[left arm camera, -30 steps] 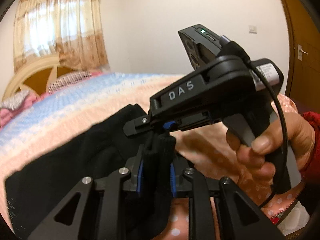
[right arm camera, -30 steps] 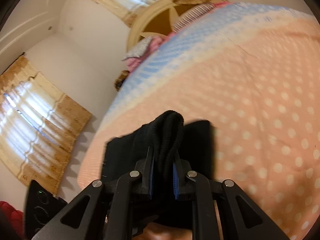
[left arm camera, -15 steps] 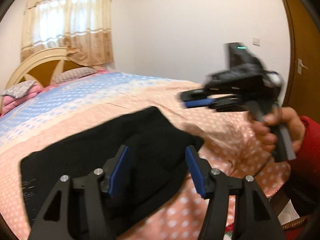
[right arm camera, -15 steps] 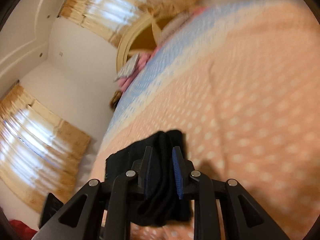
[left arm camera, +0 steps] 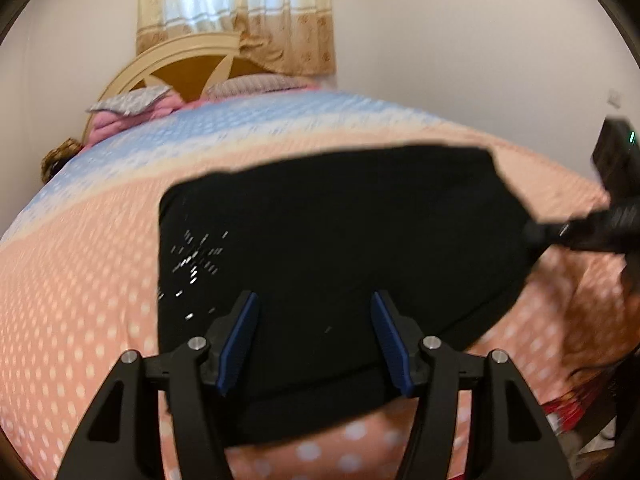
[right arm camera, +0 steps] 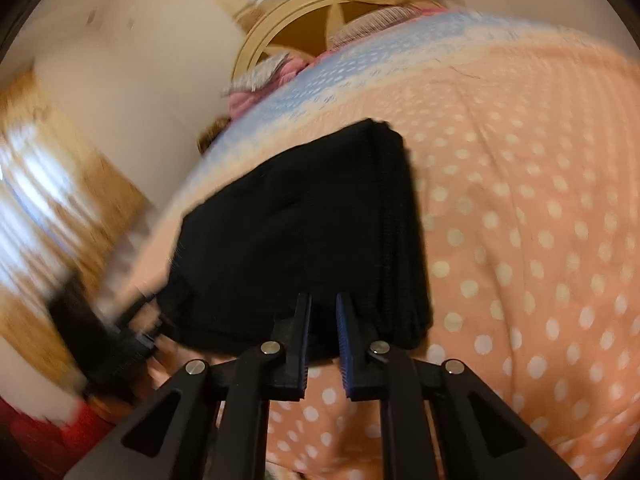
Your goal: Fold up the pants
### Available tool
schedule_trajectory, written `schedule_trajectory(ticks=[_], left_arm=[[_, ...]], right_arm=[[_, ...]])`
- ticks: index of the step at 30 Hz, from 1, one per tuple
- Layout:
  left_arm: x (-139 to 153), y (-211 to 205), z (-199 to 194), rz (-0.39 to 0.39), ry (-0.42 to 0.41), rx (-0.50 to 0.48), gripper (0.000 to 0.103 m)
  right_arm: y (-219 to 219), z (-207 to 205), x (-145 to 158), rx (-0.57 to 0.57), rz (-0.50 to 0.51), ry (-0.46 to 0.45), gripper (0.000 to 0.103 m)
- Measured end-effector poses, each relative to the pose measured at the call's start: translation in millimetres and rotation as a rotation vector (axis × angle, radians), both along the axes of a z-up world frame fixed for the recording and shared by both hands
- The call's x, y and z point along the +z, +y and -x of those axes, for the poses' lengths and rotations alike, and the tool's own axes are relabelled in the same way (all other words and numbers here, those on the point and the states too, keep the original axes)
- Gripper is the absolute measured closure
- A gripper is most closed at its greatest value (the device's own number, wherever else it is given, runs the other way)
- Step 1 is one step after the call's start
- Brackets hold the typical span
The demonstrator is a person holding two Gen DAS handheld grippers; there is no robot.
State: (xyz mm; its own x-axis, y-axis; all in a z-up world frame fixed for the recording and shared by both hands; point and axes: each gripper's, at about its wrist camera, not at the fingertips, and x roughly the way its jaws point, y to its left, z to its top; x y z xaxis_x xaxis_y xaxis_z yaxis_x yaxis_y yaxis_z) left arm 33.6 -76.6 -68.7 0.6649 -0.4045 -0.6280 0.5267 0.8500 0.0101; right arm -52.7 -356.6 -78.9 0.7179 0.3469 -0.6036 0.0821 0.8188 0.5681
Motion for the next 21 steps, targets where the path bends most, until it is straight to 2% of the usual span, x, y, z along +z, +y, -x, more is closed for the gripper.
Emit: schedule_trajectory(ticks=[1, 2, 5, 8, 10, 12, 16, 18, 19, 21], left_arm=[[1, 2, 2, 0.009, 0.003, 0.0, 0.041], [7, 4, 3, 0.016, 0.008, -0.003, 0.041], [21, 9, 7, 0.02, 0.011, -0.014, 0.041], [33, 24, 10, 0.08, -0.005, -0.014, 0.038], [39, 36, 3, 0.106, -0.047, 0.041, 0.036], [35, 46, -7, 0.109, -0.051, 0.104, 0.036], [8, 63, -35, 0.15, 0.103, 0.184, 0.036], [-4, 64, -41, 0.164, 0.164, 0.181, 0.036], [-10, 67, -44, 0.205, 0.198, 0.177, 0.036], [-12, 69, -47, 0.249, 0.221, 0.156, 0.036]], right_arm=[[-4, 0, -1, -0.01, -0.046, 0.008, 0.091], [-4, 0, 0, -0.011, -0.048, 0.017, 0.091], [11, -2, 27, 0.01, 0.063, -0.013, 0.088], [43, -21, 65, 0.118, 0.124, -0.121, 0.088], [69, -44, 79, 0.205, 0.145, -0.154, 0.088], [102, -81, 86, 0.305, 0.161, -0.159, 0.088], [161, -140, 85, 0.479, 0.216, -0.138, 0.088], [190, -166, 81, 0.522, 0.307, -0.118, 0.088], [204, -181, 79, 0.542, 0.368, -0.1, 0.088], [211, -202, 72, 0.569, 0.413, -0.063, 0.088]])
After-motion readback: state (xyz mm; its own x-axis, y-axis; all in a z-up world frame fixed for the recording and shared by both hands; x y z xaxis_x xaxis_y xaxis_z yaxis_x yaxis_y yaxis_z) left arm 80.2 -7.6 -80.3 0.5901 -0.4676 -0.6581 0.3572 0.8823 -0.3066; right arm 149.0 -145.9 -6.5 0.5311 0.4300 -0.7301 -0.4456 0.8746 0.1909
